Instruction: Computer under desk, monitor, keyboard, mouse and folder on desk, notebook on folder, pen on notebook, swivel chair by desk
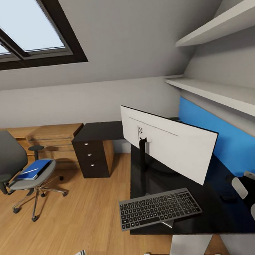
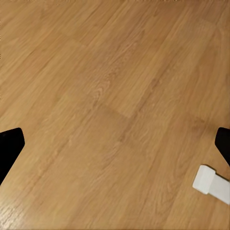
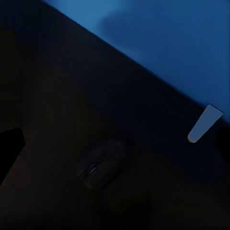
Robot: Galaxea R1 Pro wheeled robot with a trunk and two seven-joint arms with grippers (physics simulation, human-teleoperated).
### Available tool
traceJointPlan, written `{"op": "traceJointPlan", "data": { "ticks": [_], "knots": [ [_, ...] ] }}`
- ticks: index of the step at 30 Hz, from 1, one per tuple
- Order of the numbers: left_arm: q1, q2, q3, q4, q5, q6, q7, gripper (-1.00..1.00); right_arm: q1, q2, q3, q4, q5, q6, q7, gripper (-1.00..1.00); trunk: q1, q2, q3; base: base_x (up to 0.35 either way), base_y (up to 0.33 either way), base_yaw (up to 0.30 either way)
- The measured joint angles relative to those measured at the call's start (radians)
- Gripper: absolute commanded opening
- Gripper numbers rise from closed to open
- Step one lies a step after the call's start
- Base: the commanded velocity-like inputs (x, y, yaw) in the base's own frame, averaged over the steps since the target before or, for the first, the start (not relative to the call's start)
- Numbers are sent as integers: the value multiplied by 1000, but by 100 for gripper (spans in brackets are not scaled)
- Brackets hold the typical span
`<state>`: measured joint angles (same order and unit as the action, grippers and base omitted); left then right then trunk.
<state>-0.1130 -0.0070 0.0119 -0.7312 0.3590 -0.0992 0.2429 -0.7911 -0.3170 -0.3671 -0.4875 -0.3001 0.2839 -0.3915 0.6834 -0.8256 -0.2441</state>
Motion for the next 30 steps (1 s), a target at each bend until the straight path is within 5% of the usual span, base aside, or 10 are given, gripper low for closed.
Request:
{"op": "traceJointPlan", "data": {
  "ticks": [11,21,30],
  "knots": [
    [0,-2,-1,1,-1,0,-5,100,0,-6,-22,0,0,1,-1,100,0,0,0,120,0,0],
    [0,-2,-2,1,-1,0,1,100,0,-5,-226,0,-11,3,-3,100,0,0,0,7,0,0],
    [0,-1,-2,1,-1,0,-4,100,0,-5,-237,0,-49,3,-3,100,0,0,0,141,0,0]
  ]
}}
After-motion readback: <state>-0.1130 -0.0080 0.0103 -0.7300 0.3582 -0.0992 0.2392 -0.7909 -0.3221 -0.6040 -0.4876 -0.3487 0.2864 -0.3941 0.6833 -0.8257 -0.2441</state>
